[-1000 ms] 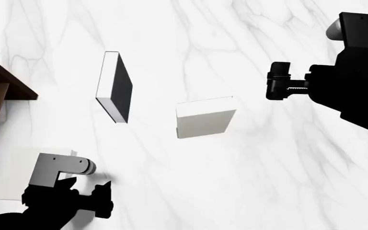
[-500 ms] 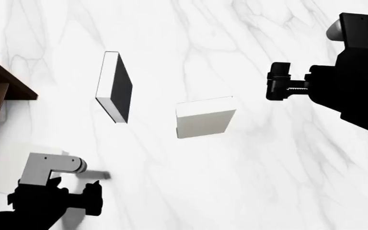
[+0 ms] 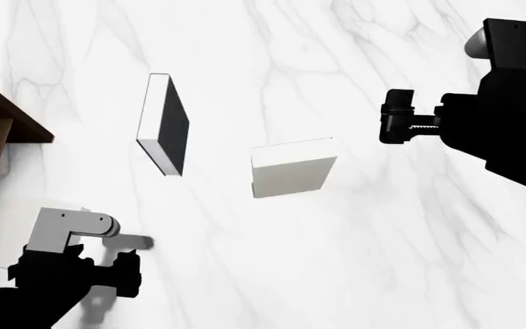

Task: Pick up the book on the right and place it under the cabinet shelf.

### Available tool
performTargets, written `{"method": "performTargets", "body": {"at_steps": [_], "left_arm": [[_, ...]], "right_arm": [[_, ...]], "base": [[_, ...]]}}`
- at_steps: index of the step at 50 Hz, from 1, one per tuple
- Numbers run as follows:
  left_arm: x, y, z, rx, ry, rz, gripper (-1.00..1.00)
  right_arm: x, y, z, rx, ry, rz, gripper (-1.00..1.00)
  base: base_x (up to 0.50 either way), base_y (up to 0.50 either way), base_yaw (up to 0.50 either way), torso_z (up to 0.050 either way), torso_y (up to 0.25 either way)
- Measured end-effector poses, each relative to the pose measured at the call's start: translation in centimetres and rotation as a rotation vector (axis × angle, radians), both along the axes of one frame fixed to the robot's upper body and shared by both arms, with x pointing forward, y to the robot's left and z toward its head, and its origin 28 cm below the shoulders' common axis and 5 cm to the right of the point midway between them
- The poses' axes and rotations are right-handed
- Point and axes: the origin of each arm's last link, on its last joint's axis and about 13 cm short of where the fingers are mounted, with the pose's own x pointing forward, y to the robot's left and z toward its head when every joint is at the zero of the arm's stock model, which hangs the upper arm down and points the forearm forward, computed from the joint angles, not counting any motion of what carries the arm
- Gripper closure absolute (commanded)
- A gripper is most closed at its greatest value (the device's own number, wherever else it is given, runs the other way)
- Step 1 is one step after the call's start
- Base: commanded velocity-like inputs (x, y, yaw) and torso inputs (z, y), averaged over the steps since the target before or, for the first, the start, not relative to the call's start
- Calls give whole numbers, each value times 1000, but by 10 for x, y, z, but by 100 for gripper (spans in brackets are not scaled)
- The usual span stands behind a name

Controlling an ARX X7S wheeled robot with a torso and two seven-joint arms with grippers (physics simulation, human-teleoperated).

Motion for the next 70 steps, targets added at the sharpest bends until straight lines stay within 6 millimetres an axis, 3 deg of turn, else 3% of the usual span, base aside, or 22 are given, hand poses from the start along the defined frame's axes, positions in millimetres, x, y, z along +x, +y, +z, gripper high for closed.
{"method": "performTargets", "body": {"at_steps": [49, 70], "left_arm": [[12, 9, 7, -10, 3, 34, -100], [15, 18, 11, 115, -31, 104, -100]], "right_arm": [[0, 0, -2, 6, 1, 3, -100], [0, -1, -3, 10, 0, 3, -100]], "base": [[0, 0, 0, -1, -3], [0, 0, 0, 0, 0]]}}
